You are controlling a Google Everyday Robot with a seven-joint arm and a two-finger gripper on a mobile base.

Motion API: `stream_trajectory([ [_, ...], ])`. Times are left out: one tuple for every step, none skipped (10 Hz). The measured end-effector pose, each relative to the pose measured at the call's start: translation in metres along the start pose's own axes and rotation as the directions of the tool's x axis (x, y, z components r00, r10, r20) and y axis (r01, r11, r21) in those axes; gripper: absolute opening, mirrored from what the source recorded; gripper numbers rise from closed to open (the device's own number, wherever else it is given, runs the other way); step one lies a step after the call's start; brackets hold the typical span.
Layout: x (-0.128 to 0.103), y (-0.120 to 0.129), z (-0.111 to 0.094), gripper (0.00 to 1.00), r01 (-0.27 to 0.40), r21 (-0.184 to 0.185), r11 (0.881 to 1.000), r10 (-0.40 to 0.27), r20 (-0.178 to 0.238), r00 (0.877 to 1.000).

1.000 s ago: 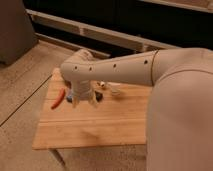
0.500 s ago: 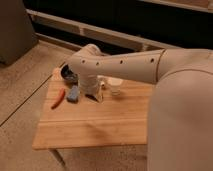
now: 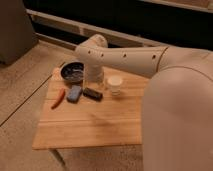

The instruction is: Push the eraser across the table

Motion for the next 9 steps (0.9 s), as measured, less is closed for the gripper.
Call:
stream_trajectory([
  [-0.007,-0.002,0.002,0.65,0.001,-0.005,1.000,-0.001,0.009,1.000],
  [-0.012,-0.002,0.003,0.65,0.002,-0.009,1.000,-0.002,0.016,1.000],
  [-0.022,-0.004,0.005,0.65,-0.002,-0.017,1.000,0.002,0.030,1.000],
  [-0.026,-0.005,0.005,0.65,-0.006,-0.018,1.000,0.007,0.037,0.999],
  [-0.025,-0.007,0.005,0.65,-0.009,-0.019,1.000,0.010,0.036,0.999],
  [-0.025,-0.006,0.005,0.65,-0.009,-0.019,1.000,0.009,0.035,0.999],
  [-0.025,-0.005,0.005,0.65,-0.006,-0.020,1.000,0.007,0.034,0.999],
  [-0.025,-0.005,0.005,0.65,-0.006,-0.020,1.000,0.007,0.035,0.999],
  [-0.025,-0.005,0.005,0.65,-0.008,-0.020,1.000,0.008,0.036,0.999],
])
